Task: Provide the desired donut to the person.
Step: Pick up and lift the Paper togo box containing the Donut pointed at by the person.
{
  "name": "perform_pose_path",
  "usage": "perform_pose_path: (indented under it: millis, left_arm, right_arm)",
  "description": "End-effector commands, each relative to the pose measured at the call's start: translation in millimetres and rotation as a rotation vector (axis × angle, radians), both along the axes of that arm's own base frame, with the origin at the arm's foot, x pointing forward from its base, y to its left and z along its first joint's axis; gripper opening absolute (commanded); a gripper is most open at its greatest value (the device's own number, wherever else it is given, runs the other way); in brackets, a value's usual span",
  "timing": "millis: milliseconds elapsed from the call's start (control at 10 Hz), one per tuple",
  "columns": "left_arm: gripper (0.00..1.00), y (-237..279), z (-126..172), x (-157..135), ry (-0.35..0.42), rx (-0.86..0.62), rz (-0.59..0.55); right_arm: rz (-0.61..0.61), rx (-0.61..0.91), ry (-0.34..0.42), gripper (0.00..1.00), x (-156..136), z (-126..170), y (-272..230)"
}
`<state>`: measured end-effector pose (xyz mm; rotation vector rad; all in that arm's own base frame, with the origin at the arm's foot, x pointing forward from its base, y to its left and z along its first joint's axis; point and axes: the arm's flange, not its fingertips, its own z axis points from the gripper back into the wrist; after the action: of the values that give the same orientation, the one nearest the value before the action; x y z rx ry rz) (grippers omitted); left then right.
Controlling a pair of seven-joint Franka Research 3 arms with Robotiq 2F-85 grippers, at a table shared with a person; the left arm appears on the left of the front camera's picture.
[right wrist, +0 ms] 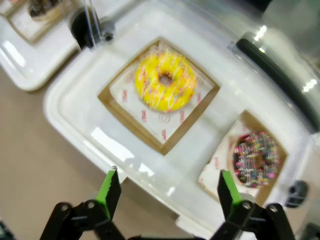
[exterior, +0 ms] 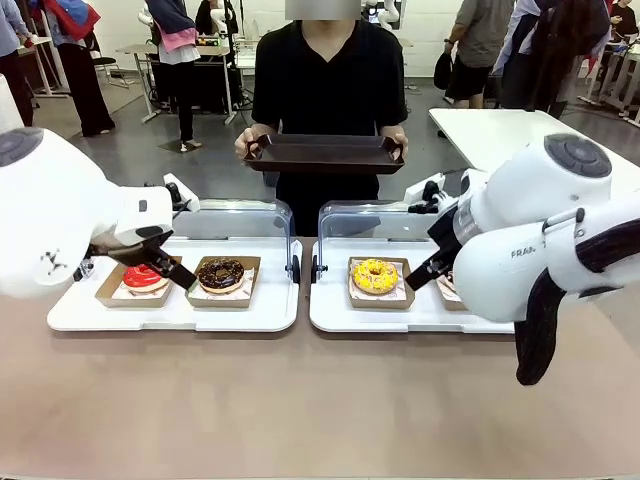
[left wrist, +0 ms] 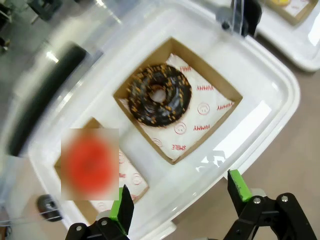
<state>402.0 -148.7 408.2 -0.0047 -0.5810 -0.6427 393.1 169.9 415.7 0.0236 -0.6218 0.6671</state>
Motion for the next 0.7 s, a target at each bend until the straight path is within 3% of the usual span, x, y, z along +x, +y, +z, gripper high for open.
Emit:
perform_pose_path:
  millis: [0, 100, 200, 400, 500, 600]
  left_arm:
    - [1.0, 4, 108, -6, 0.025, 0.038, -0.085]
    - [1.0, 3, 143, -2, 0.017, 0.059, -0.067]
    - [1.0, 2, 170, -4, 0.056, 0.079, -0.084]
    - [1.0, -4, 210, -3, 0.024, 0.11, -0.045]
    - [1.0, -6, 204, -14, -0.151, 0.163, 0.01]
    - [1.0, 1, 212, -18, 0.03, 0.067, -0.062]
  right_arm:
    - [-0.024, 0.0, -0.003, 1.0, -9, 113, -5]
    - [-0.033, -0.005, 0.028, 1.0, -9, 151, -6]
    - [-0.038, -0.035, 0.045, 1.0, -18, 184, -2]
    - [-0.054, -0.091, 0.018, 1.0, -30, 227, 8]
    - [-0.011, -0.012, 0.008, 1.0, -36, 204, -9]
    - [-0.011, -0.012, 0.008, 1.0, -36, 204, -9]
